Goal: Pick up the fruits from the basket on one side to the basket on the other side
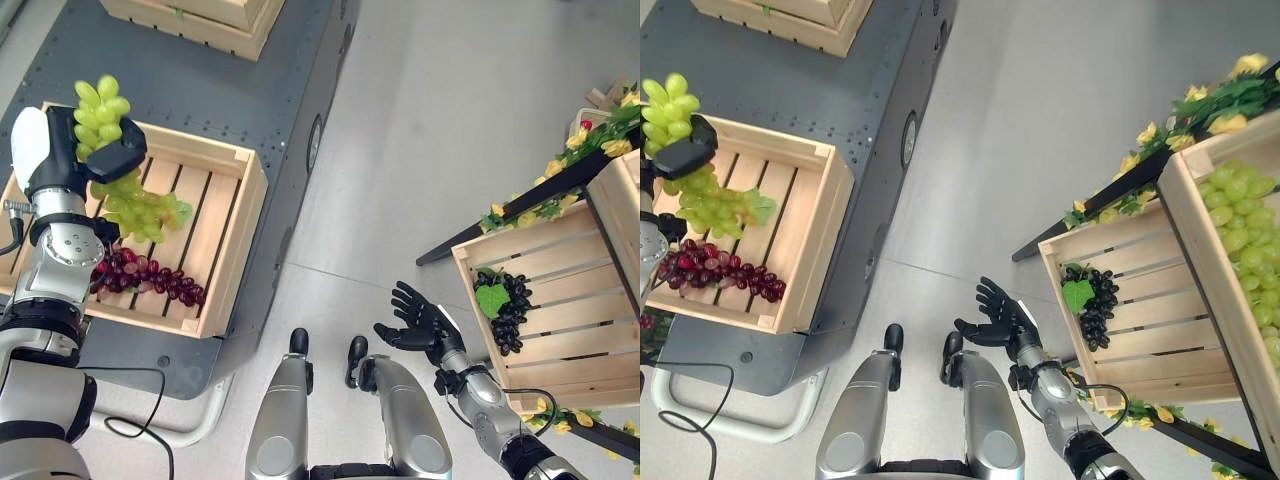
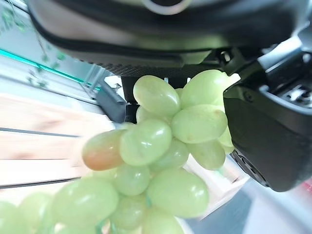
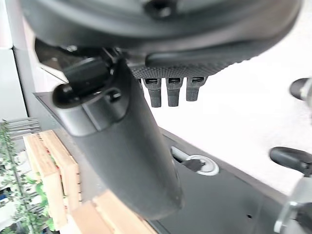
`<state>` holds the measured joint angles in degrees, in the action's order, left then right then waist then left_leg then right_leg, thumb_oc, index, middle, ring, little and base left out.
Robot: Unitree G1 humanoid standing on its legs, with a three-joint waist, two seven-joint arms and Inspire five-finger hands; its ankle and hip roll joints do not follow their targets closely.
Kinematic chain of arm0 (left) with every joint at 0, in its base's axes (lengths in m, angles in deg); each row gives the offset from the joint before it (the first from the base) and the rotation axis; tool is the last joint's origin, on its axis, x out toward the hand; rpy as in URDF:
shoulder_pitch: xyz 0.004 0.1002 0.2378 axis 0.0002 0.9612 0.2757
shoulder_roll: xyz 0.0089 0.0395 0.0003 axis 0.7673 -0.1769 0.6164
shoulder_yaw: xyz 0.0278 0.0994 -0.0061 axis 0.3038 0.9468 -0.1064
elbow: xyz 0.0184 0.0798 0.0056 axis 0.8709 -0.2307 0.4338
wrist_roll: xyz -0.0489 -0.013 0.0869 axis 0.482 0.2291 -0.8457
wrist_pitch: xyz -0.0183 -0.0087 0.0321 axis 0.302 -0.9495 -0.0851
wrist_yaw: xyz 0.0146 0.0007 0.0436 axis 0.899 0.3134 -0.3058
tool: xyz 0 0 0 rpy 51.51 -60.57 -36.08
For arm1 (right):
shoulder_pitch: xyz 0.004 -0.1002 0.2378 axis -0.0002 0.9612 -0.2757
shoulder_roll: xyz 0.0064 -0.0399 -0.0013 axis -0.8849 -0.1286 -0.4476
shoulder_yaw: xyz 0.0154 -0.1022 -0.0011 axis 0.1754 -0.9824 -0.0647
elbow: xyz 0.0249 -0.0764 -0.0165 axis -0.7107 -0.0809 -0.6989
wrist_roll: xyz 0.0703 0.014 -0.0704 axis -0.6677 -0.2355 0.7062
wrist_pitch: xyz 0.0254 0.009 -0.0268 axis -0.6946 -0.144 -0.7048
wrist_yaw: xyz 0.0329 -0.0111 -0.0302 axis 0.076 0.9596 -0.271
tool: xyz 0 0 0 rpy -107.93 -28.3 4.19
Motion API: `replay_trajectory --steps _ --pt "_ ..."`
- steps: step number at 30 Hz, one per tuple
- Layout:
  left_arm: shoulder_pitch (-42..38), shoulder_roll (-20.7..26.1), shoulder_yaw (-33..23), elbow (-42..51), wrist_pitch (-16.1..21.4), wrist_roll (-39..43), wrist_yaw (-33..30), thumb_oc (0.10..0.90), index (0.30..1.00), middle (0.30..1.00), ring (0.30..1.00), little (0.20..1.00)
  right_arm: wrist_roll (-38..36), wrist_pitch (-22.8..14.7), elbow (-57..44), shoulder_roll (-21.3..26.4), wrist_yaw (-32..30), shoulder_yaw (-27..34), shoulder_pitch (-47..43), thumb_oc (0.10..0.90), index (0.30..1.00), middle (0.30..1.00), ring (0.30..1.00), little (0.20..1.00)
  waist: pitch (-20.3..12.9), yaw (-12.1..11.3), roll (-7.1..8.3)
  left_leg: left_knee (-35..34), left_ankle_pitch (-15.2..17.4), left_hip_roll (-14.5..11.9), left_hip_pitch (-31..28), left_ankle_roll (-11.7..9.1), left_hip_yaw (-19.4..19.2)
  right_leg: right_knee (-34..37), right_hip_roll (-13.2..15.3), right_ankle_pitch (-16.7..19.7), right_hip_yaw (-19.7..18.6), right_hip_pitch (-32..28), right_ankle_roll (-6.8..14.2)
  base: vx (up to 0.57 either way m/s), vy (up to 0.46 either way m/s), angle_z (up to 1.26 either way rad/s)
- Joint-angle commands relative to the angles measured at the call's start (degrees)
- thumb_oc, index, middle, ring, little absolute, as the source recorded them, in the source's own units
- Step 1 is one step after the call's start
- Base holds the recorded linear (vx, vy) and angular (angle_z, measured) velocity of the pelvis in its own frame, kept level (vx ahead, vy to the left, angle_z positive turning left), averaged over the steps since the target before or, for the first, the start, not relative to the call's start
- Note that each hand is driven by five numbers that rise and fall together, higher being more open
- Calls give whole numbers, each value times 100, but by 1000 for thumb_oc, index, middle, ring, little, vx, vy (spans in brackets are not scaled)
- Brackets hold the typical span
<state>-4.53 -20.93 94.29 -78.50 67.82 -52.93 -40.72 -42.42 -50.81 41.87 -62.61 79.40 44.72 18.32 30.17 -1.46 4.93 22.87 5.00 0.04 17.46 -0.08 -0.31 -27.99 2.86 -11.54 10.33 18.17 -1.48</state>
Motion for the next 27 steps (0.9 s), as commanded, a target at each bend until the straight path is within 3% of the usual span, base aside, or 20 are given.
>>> replay_trajectory --steps 1,7,9,14,17,23,27 --pt "-2 40 -803 362 573 1056 -43 400 300 300 300 300 81 -242 -234 30 -30 285 227 800 900 900 900 900 -1104 98 -496 -828 135 431 -716 144 18 1053 151 294 -104 -752 326 93 -47 0" --pt "272 -94 -876 754 300 1704 692 400 300 300 300 300 359 -95 -257 -7 -106 376 317 800 900 900 900 900 -1674 128 -643 -1682 -25 470 -1496 125 127 1942 80 548 -177 -1562 421 101 -43 0" --pt "271 -154 -809 1057 116 1829 1014 400 300 300 300 300 684 -52 -379 15 -293 386 332 800 900 900 900 900 -1833 105 -694 -1909 -92 494 -1672 125 201 2108 71 615 -172 -1737 453 72 -92 0" --pt "158 -125 -685 1582 -94 2086 1354 400 300 300 300 300 569 110 -928 78 -107 340 355 800 900 900 900 900 -2077 108 -742 -2157 -123 511 -1930 165 258 2279 69 693 -222 -1948 496 23 -93 6" --pt "-255 -157 -416 1799 -208 2362 1523 400 300 300 300 300 333 180 -1273 185 541 289 240 800 900 900 900 900 -2218 134 -793 -2456 -220 531 -2122 166 373 2469 33 786 -248 -2102 526 -24 -111 7" --pt "-944 -346 77 1981 -304 2966 1925 400 300 300 300 300 134 228 -1697 511 1066 158 -368 800 900 900 900 900 -2393 111 -757 -2713 -322 533 -2256 117 437 2868 -11 986 -265 -2274 565 -15 -108 3" --pt "-1093 -527 188 2191 -363 3351 2287 400 300 300 300 300 -107 731 -2334 812 1180 199 -1047 800 900 900 900 900 -2482 121 -715 -2787 -360 525 -2265 71 422 3168 -66 1121 -333 -2374 538 -14 -94 0"
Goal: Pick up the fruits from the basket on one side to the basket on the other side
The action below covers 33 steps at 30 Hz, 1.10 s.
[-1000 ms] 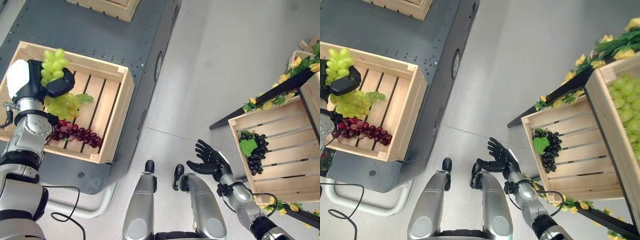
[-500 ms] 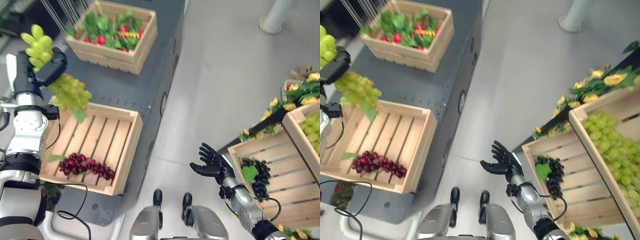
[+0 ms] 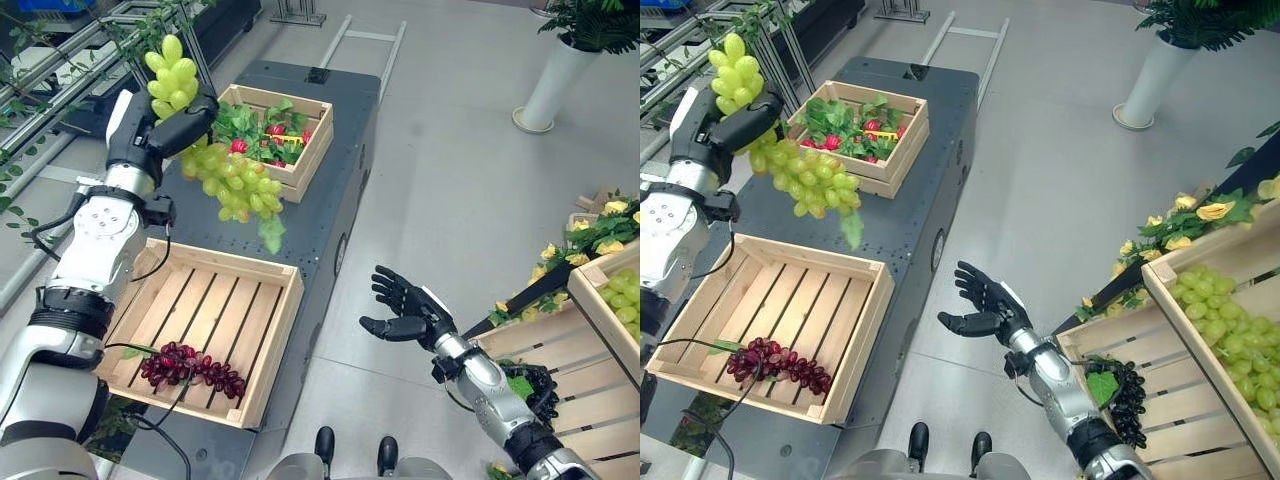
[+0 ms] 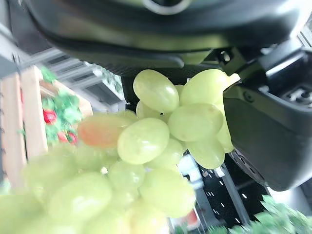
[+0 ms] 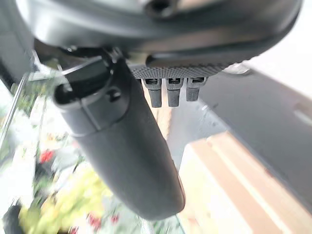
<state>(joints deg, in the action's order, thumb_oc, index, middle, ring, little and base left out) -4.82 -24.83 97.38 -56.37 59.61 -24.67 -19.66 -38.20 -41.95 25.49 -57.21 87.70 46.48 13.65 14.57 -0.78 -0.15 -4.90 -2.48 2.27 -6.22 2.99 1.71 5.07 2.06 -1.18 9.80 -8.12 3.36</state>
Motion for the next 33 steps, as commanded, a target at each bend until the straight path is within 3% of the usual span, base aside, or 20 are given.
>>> replay_trajectory --steps 1,9,14,22,33 --pt "-1074 -173 -116 9 450 556 224 400 300 300 300 300 -574 -122 -747 289 363 33 -685 800 900 900 900 900 -929 50 -200 -10 384 301 110 -244 222 -105 7 99 -278 241 49 -20 -78 -3" --pt "-1250 -599 84 165 493 516 439 400 300 300 300 300 -1562 300 -1188 142 349 289 -1754 800 900 900 900 900 -1069 111 -162 -10 380 246 92 -275 111 -7 -58 97 -261 150 -28 4 -58 -2" --pt "-1498 -826 251 212 434 530 467 400 300 300 300 300 -1465 251 -1259 -45 40 311 -2210 800 900 900 900 900 -1148 161 -178 -10 399 226 51 -274 48 -7 -89 58 -273 111 -61 1 -6 0" --pt "-1928 -1136 593 187 340 693 466 400 300 300 300 300 -2095 346 -1081 -285 -136 252 -2808 800 900 900 900 900 -1244 193 -188 -10 440 192 -17 -283 -18 -7 -131 12 -287 60 -90 -3 -2 -1" --pt "-2318 -1376 996 240 270 858 657 400 300 300 300 300 -2521 840 -366 -309 -225 2 -3477 800 900 900 900 900 -1366 148 -138 -10 460 146 -43 -312 -70 -7 -141 -21 -257 44 -96 -9 -6 -2"
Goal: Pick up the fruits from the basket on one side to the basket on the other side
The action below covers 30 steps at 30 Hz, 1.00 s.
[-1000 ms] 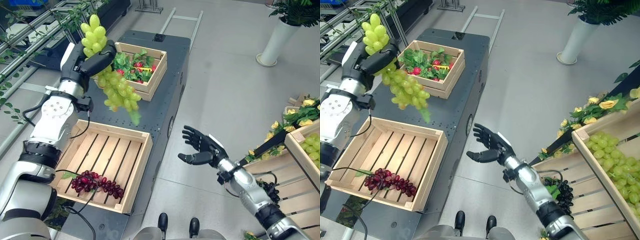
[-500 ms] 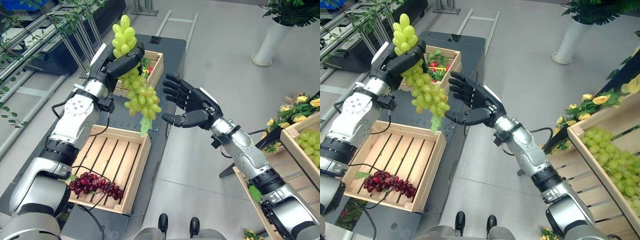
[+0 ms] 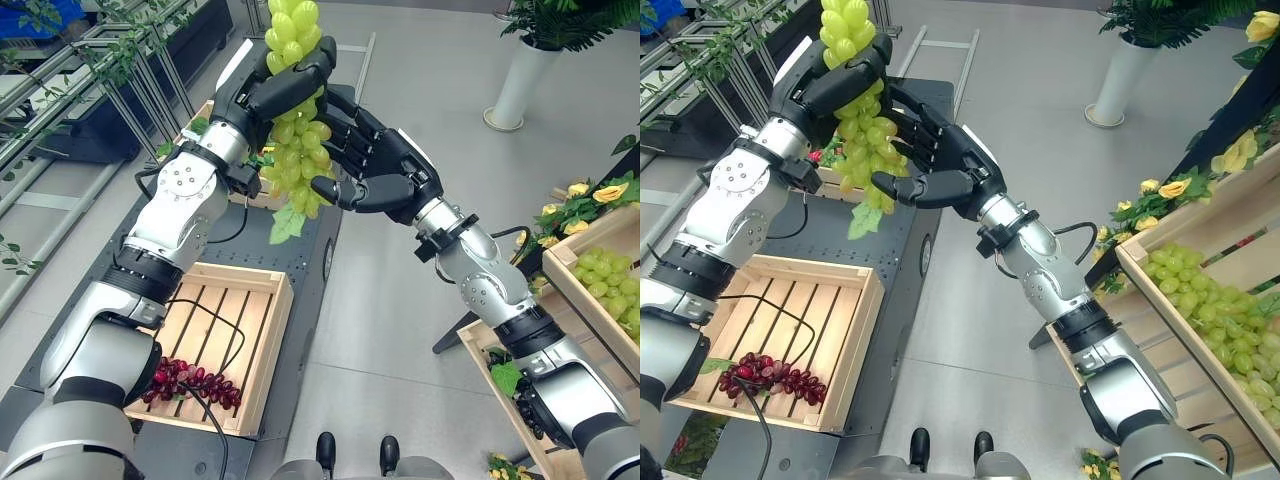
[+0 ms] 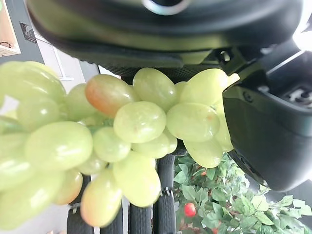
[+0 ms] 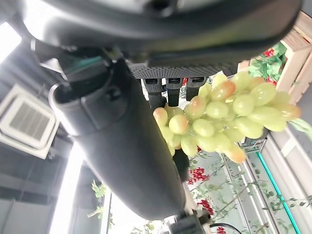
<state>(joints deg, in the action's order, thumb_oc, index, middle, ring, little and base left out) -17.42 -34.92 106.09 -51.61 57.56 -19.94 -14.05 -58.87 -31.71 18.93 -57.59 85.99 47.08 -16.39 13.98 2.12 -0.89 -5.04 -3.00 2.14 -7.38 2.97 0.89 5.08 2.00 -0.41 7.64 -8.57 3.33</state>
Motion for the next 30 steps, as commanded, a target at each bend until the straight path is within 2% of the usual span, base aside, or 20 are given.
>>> replay_trajectory --steps 1,13,16,20,24,28,29,30 --pt "-1063 -383 134 -205 462 405 119 400 300 300 300 300 -458 -118 324 -286 -35 -79 -509 800 900 900 900 900 -1313 -146 -61 4 513 157 72 -311 13 -8 -136 -98 -42 88 -95 0 0 0" --pt "-1157 -504 293 123 377 585 169 400 300 300 300 300 -276 379 846 -398 -63 -498 -823 800 900 900 900 900 -1388 -198 -16 4 515 125 83 -324 -3 -8 -138 -102 -19 89 -104 1 5 -2" --pt "-1188 -534 334 148 373 636 218 400 300 300 300 300 -345 751 1079 -385 -68 -587 -877 800 900 900 900 900 -1398 -209 0 4 517 120 86 -326 -14 -8 -134 -106 -8 89 -108 0 0 0" --pt "-1219 -543 409 281 284 713 197 400 300 300 300 300 -400 1043 1492 -399 -135 -739 -906 800 900 900 900 900 -1405 -232 16 4 516 115 84 -326 -22 -8 -134 -107 -3 84 -116 0 0 0" --pt "-1207 -548 442 282 255 759 259 400 300 300 300 300 -411 1030 1733 -421 -187 -777 -970 800 900 900 900 900 -1404 -250 24 4 526 113 76 -328 -19 -8 -138 -111 -6 77 -120 0 0 0" --pt "-1179 -582 439 231 272 672 292 400 300 300 300 300 155 931 1953 -492 -670 -791 -1081 800 900 900 900 900 -1391 -264 26 4 531 114 65 -324 -18 -8 -141 -107 -30 70 -123 0 0 0" --pt "-1193 -597 455 209 252 568 207 400 300 300 300 300 490 622 2031 -533 -1229 -831 -1137 800 900 900 900 900 -1390 -262 16 4 529 114 65 -321 -15 -8 -143 -96 -52 76 -122 0 0 0" --pt "-1188 -586 462 199 246 544 165 400 300 300 300 300 565 484 2020 -557 -1473 -819 -1132 800 900 900 900 900 -1385 -257 11 4 529 115 64 -317 -17 -8 -146 -90 -71 78 -120 0 0 0"
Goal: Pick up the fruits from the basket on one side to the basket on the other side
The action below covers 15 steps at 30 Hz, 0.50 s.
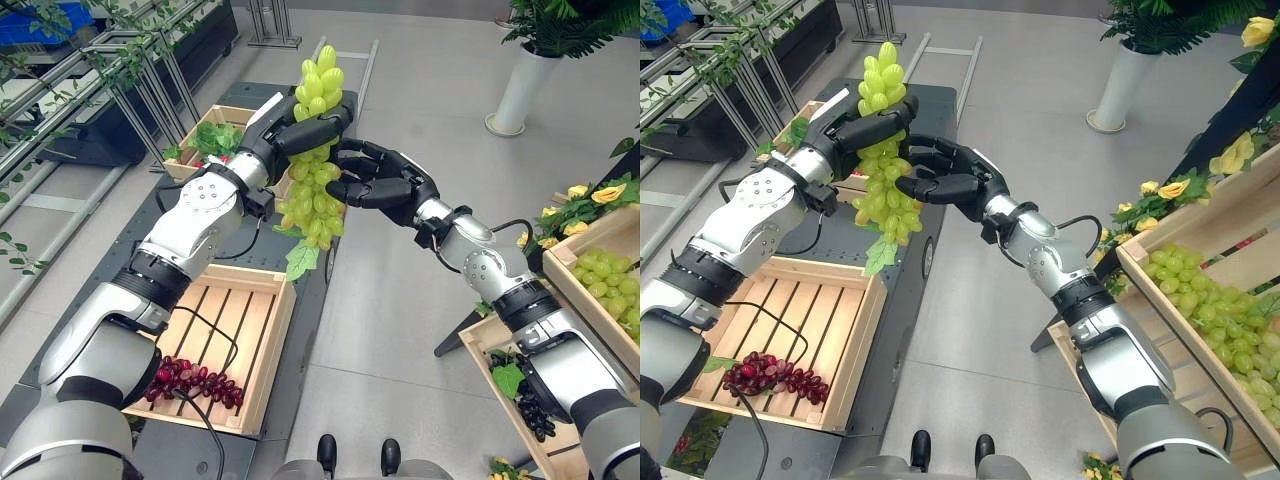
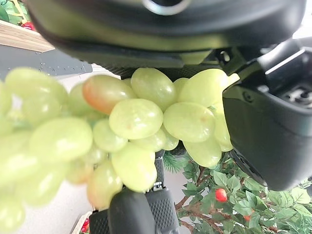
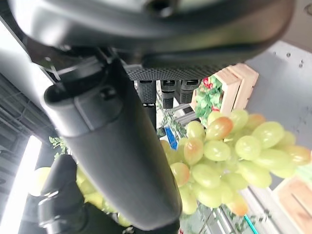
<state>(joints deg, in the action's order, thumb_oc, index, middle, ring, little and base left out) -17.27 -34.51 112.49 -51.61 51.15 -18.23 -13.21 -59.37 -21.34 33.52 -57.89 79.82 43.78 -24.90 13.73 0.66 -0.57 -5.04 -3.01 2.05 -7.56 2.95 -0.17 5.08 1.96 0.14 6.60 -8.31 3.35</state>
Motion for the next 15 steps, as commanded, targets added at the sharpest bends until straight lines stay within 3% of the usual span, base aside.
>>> replay_trajectory --steps 1,4,15 --pt "-1202 -627 -178 200 886 373 80 400 300 300 300 300 615 -553 559 -528 -860 -490 -280 800 900 900 900 900 -1360 -111 -21 4 530 124 82 -316 89 -8 -143 -145 33 51 -122 0 0 0" --pt "-1039 -569 -266 316 836 229 -112 400 300 300 300 300 1180 -957 138 -640 -1651 -403 -44 800 900 900 900 900 -1319 -82 -49 4 530 126 93 -297 87 -8 -149 -124 -37 72 -127 0 0 0" --pt "-543 -340 -655 556 834 -155 -267 400 300 300 300 300 1919 -1374 -1063 -743 -2020 -179 1297 800 900 900 900 900 -1190 40 -136 4 543 145 100 -245 54 -8 -140 -116 -148 107 -99 -7 4 -1"
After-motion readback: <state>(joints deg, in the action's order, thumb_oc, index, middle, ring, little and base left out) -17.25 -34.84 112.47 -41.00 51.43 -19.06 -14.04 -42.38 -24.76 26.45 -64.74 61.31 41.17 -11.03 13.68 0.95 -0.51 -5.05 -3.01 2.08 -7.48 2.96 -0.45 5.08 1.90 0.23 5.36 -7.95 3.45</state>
